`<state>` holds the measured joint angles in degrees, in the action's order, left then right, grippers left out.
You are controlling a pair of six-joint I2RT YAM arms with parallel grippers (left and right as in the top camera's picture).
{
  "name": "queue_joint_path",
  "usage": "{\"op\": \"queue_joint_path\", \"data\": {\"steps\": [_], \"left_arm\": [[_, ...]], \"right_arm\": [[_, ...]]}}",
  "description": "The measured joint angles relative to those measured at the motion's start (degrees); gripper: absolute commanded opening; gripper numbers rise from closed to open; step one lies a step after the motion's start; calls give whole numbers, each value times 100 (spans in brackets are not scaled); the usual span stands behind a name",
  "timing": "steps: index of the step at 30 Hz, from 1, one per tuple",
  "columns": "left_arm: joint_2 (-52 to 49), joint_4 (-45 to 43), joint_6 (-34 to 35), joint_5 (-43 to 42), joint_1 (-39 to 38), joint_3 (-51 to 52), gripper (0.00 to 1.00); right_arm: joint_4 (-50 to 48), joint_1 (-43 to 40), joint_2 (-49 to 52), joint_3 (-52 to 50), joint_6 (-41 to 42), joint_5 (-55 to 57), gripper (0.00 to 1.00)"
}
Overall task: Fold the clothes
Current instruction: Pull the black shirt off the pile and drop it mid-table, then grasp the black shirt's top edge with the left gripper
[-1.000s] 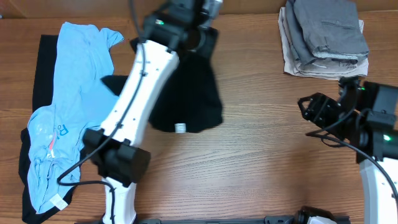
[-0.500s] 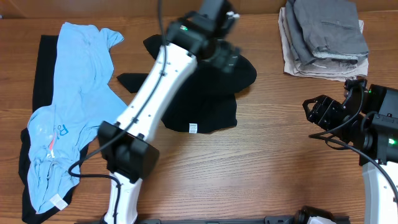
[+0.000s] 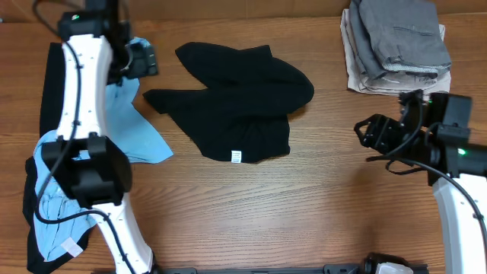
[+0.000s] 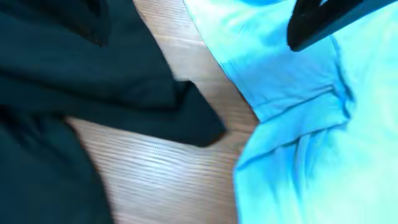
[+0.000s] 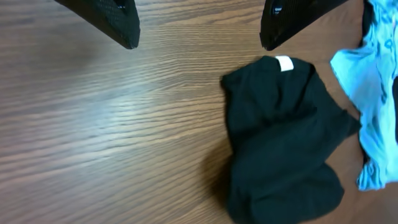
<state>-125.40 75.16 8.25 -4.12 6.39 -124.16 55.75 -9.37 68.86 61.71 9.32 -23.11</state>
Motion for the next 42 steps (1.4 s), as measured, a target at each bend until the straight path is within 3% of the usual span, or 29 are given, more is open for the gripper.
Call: {"op": "queue_joint_path", "data": {"steps": [9, 20, 24, 28, 39, 42], "left_arm": [[-282, -1486, 68, -468, 334, 1762, 83], [-284, -2957, 92, -514, 264, 2505, 77], [-284, -3220, 114, -516, 103, 2564, 73], [-284, -3359, 157, -507, -116, 2597, 61], [-284, -3314, 197, -63, -343, 2706, 61], [-284, -3320, 210, 7, -330, 2767, 56]], "right_arm": [[-160, 315, 107, 0, -35, 0, 66], [-227, 315, 107, 0, -37, 0, 65], [-238, 315, 107, 0, -35, 0, 65], [-262, 315, 107, 0, -37, 0, 65], [-260, 315, 107, 0, -37, 0, 65], [-258, 315, 107, 0, -35, 0, 65]]}}
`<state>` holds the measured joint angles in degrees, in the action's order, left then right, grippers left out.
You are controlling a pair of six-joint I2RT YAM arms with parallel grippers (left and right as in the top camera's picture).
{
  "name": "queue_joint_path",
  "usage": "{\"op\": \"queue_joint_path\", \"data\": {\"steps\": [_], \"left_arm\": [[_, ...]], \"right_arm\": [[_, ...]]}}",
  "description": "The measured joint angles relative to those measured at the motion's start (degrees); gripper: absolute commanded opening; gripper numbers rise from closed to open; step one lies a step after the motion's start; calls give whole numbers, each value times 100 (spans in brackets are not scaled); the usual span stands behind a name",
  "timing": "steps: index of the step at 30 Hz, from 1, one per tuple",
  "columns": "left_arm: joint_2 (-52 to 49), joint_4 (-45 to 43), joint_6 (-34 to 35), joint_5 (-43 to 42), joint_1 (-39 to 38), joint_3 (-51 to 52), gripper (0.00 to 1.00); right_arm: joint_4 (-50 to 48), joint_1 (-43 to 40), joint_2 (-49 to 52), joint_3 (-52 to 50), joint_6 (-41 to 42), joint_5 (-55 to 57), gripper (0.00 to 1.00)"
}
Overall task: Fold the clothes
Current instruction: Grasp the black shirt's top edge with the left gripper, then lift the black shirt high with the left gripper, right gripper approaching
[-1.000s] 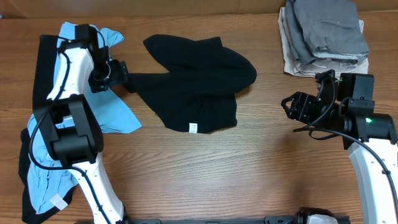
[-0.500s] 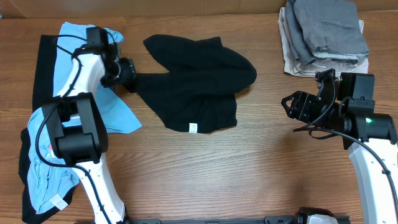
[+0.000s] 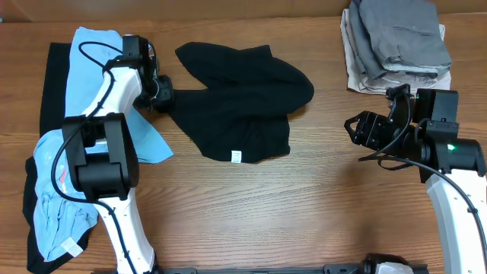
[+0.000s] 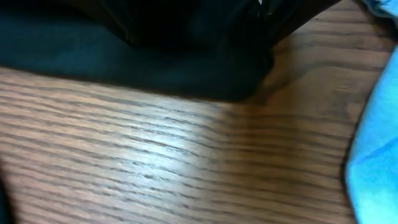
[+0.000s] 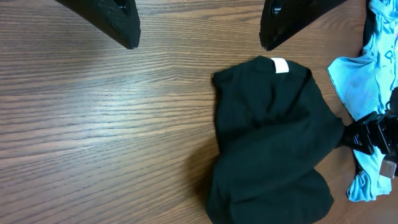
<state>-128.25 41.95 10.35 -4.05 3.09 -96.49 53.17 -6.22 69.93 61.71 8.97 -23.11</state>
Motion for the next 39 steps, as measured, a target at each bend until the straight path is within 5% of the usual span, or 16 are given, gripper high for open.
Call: {"op": "queue_joint_path", "data": {"steps": [2, 5, 8, 14, 18, 24, 32, 39], "left_arm": [[2, -22, 13, 44, 2, 26, 55], [35, -155, 92, 138, 0, 129, 39], [87, -348, 219, 223, 4, 282, 4], [105, -317, 372, 232, 28, 310, 4], [105, 542, 424, 63, 31, 48, 4], [190, 2020, 437, -841, -17, -2076, 4], [1259, 1840, 608, -1729, -627, -4625, 4], [1786, 1296, 710, -1939, -1296, -5300, 4]], "right_arm": [[-2, 0, 0, 0, -2, 0, 65], [-4, 0, 0, 0, -2, 0, 65], [-4, 0, 0, 0, -2, 0, 65], [-2, 0, 0, 0, 0, 0, 64], [0, 0, 0, 0, 0, 0, 64], [39, 68, 20, 0, -4, 2, 64], [-133, 780, 463, 0, 0, 2, 64], [-824, 1683, 1178, 0, 42, 2, 64]]}}
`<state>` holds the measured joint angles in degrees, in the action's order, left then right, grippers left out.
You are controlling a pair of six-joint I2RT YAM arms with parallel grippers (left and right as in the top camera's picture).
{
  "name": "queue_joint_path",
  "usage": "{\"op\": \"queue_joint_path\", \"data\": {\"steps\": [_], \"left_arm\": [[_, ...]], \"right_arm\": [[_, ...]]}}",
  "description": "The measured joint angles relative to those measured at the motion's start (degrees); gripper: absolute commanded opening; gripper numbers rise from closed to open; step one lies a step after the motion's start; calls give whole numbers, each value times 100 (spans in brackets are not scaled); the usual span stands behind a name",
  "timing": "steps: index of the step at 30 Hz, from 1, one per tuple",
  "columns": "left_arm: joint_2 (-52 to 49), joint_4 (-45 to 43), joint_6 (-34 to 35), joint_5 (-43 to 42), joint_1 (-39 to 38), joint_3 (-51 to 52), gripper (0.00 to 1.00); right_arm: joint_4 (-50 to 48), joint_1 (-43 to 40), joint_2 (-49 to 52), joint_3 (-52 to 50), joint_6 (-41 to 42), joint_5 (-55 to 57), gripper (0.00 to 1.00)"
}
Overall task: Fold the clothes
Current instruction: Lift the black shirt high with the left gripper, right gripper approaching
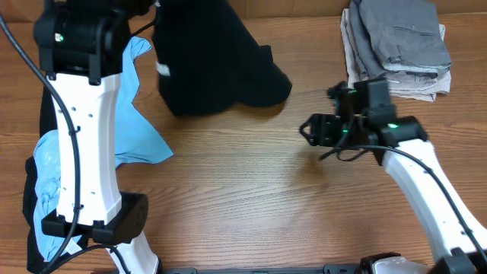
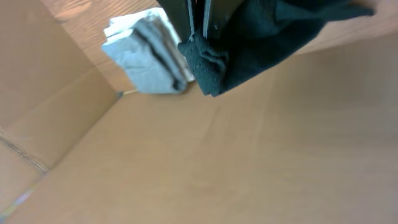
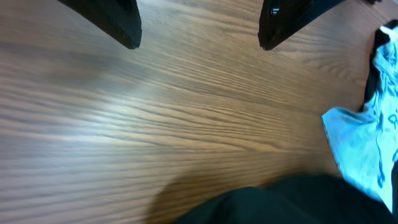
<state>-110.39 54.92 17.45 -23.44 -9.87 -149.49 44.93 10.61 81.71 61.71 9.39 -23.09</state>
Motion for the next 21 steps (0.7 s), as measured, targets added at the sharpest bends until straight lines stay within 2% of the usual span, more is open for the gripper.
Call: {"op": "queue_joint_path", "data": {"steps": [7, 14, 18, 21], "left_arm": [[-129, -758, 223, 0, -501, 22, 4], [-133, -1897, 409, 22, -1034, 15, 4], [-144, -2124, 483, 293, -1290, -221, 4], [-155, -2155, 433, 824, -1554, -651, 4]], "right_arm": [[-713, 584, 291, 0, 234, -7, 64], [-997, 678, 291, 0, 468, -7, 64], [-1051, 678, 291, 0, 540, -17, 65], [-1178, 678, 291, 0, 566, -122, 65]]}}
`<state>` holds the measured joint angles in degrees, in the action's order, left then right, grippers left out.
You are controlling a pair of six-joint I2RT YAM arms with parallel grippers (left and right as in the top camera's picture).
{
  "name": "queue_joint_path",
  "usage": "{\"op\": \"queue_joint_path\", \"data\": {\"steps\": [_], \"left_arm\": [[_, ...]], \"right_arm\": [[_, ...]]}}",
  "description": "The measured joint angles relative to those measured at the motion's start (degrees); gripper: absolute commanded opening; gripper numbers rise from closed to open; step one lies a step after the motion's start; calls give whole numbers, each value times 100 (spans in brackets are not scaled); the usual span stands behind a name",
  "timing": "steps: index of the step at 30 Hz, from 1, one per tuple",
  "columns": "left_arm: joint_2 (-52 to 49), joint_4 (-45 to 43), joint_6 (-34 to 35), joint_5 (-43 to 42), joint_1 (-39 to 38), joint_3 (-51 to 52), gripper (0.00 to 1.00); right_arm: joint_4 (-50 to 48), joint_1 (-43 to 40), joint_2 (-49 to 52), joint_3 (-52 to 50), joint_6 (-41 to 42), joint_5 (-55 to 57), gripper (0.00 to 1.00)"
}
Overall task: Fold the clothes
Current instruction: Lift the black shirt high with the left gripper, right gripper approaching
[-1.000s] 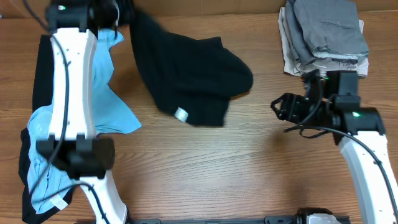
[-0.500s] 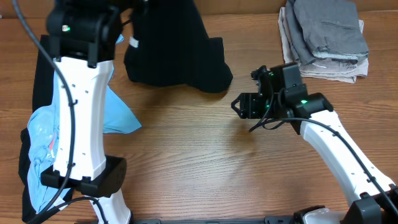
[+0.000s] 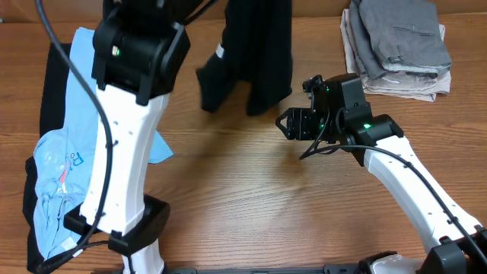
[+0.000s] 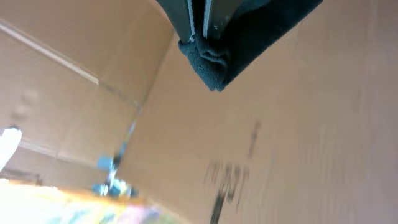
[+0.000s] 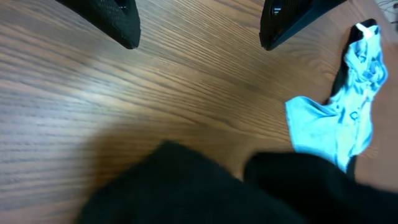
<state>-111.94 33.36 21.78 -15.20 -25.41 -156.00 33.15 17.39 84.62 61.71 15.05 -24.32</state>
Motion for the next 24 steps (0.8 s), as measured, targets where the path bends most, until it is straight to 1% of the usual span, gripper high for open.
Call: {"op": "queue_joint_path", "data": {"steps": [3, 8, 12, 16, 21, 22, 24], "left_arm": [[0, -24, -251, 605, -291, -385, 4], [2, -199, -1032, 1928, -745, -732, 4], [2, -42, -1523, 2789, -874, -743, 4], [2, 205, -1733, 3287, -868, -743, 4], [2, 382, -1803, 3718, -870, -743, 4], [2, 396, -1838, 3832, -870, -743, 4], [2, 409, -1867, 3906, -870, -743, 4]], "right_arm": [[-201, 15, 0, 0, 90, -173, 65], [-632, 356, 0, 0, 345, -341, 65], [-874, 935, -2, 0, 542, -186, 72], [-933, 1469, -2, 0, 662, 227, 73], [-1036, 2033, -2, 0, 726, 614, 74], [-1154, 2240, -13, 0, 741, 726, 75], [-1161, 2402, -35, 0, 750, 909, 80]]}}
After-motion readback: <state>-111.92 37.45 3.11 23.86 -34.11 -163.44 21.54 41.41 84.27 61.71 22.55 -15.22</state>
